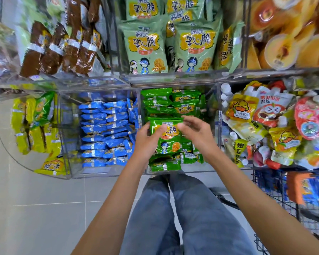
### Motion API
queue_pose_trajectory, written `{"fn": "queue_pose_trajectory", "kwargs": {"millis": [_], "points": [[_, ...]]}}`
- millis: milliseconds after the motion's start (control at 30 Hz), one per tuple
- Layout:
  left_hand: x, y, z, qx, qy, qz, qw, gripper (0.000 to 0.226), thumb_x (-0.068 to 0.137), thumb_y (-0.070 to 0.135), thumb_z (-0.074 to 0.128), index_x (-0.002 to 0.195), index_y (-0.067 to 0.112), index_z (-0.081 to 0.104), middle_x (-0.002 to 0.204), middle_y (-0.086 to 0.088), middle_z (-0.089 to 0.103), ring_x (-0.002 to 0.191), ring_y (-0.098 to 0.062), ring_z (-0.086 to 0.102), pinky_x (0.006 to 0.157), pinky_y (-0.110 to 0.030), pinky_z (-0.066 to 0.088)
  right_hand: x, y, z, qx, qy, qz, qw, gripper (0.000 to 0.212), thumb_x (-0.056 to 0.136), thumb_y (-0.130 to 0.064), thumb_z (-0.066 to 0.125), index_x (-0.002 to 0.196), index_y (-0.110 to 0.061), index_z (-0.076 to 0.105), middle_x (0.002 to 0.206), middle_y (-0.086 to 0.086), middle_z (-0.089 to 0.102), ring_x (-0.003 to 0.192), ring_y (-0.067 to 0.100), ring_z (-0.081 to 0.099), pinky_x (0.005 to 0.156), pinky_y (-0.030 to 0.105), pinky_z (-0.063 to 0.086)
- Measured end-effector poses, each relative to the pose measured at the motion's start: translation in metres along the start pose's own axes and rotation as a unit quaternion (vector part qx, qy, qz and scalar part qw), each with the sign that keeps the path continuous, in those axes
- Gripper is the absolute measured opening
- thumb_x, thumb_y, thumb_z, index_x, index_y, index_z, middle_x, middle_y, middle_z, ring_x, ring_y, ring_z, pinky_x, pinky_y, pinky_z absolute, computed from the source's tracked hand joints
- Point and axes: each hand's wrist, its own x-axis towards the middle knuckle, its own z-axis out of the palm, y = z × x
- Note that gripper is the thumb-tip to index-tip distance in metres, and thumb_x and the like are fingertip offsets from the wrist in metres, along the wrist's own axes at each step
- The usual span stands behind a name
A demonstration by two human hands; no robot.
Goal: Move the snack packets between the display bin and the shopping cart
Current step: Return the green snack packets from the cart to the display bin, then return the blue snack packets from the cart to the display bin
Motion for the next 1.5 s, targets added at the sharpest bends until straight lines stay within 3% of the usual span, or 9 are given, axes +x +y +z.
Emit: {"fn": "queue_pose_trajectory", "kwargs": {"millis": [67, 233, 367, 500, 800, 1000, 1267, 1400, 1500], "points": [[-0.004, 0.002, 0.004, 0.036, -0.018, 0.03, 0.999, 0.041, 0.087, 0.038, 0.063, 0.122, 0.017, 0.056, 0.118, 0.003, 0.062, 0.096, 0.001, 0.06, 0.072, -0.008, 0.045, -0.003, -0.006, -0.004, -0.024, -0.037, -0.026, 0.999, 0.034, 0.075, -0.011, 0.074, 0.104, -0.026, 0.062, 0.102, -0.005, 0.062, 0.094, 0.004, 0.054, 0.078, 0.011, 0.045], [-0.018, -0.019, 0.005, 0.168, 0.035, 0.121, 0.978, 0.056, 0.084, 0.036, 0.068, 0.132, 0.021, 0.046, 0.117, 0.006, 0.057, 0.107, -0.011, 0.055, 0.092, -0.033, 0.047, -0.001, -0.005, -0.025, -0.029, 0.077, -0.041, 0.996, 0.028, 0.075, 0.007, 0.07, 0.094, -0.013, 0.062, 0.1, 0.014, 0.067, 0.082, 0.015, 0.066, 0.073, 0.029, 0.056], [-0.037, -0.056, -0.004, 0.372, -0.002, 0.284, 0.884, 0.041, 0.078, 0.038, 0.073, 0.115, 0.023, 0.066, 0.115, 0.005, 0.066, 0.11, -0.016, 0.055, 0.094, -0.029, 0.038, 0.006, 0.014, -0.032, -0.24, 0.208, -0.074, 0.945, 0.027, 0.078, 0.002, 0.065, 0.1, -0.014, 0.063, 0.098, 0.007, 0.067, 0.069, 0.016, 0.061, 0.068, 0.035, 0.053], [-0.042, -0.073, -0.005, 0.458, -0.045, 0.349, 0.816, 0.017, 0.071, 0.019, 0.08, 0.088, 0.017, 0.077, 0.095, 0.0, 0.072, 0.098, -0.03, 0.062, 0.087, -0.044, 0.049, 0.024, 0.026, -0.016, -0.276, 0.196, -0.065, 0.939, 0.028, 0.081, 0.003, 0.059, 0.106, -0.01, 0.062, 0.103, 0.011, 0.068, 0.064, 0.023, 0.059, 0.071, 0.037, 0.051], [-0.029, -0.079, -0.013, 0.421, 0.023, 0.338, 0.841, 0.015, 0.069, 0.011, 0.082, 0.083, 0.014, 0.078, 0.084, -0.003, 0.069, 0.083, -0.026, 0.062, 0.073, -0.036, 0.05, 0.057, 0.034, -0.01, -0.301, 0.169, -0.065, 0.936, 0.049, 0.081, -0.01, 0.069, 0.126, -0.017, 0.05, 0.085, 0.013, 0.065, 0.07, 0.025, 0.06, 0.071, 0.04, 0.054], [-0.034, -0.077, -0.008, 0.42, 0.039, 0.303, 0.854, 0.019, 0.078, 0.022, 0.075, 0.095, 0.016, 0.074, 0.098, 0.0, 0.067, 0.098, -0.022, 0.058, 0.085, -0.033, 0.044, 0.044, 0.037, -0.015, -0.297, 0.174, -0.037, 0.938, 0.067, 0.08, -0.025, 0.072, 0.134, -0.011, 0.035, 0.116, 0.018, 0.06, 0.1, 0.036, 0.06, 0.086, 0.047, 0.049], [-0.06, -0.062, -0.025, 0.301, -0.003, 0.151, 0.942, 0.041, 0.089, 0.038, 0.06, 0.127, 0.022, 0.057, 0.137, -0.003, 0.053, 0.128, -0.02, 0.046, 0.101, -0.03, 0.035, -0.07, 0.038, -0.023, -0.267, 0.122, -0.09, 0.952, 0.047, 0.088, -0.021, 0.063, 0.129, -0.001, 0.049, 0.126, 0.015, 0.058, 0.113, 0.029, 0.055, 0.099, 0.038, 0.042], [-0.079, -0.076, -0.045, 0.251, -0.036, 0.077, 0.964, 0.038, 0.089, 0.029, 0.063, 0.123, 0.014, 0.059, 0.125, -0.002, 0.06, 0.11, -0.013, 0.055, 0.09, -0.023, 0.037, -0.128, 0.049, -0.019, -0.185, 0.117, -0.018, 0.976, 0.042, 0.086, -0.016, 0.065, 0.125, -0.003, 0.053, 0.118, 0.014, 0.063, 0.091, 0.023, 0.063, 0.087, 0.028, 0.047], [-0.089, -0.09, -0.066, 0.226, -0.063, 0.059, 0.97, 0.029, 0.088, 0.021, 0.064, 0.115, 0.009, 0.061, 0.111, -0.005, 0.064, 0.11, -0.022, 0.059, 0.093, -0.028, 0.041, -0.151, 0.058, -0.011, -0.149, 0.124, 0.034, 0.98, 0.042, 0.087, -0.021, 0.064, 0.126, -0.009, 0.054, 0.12, 0.009, 0.063, 0.104, 0.022, 0.062, 0.094, 0.027, 0.044]]}}
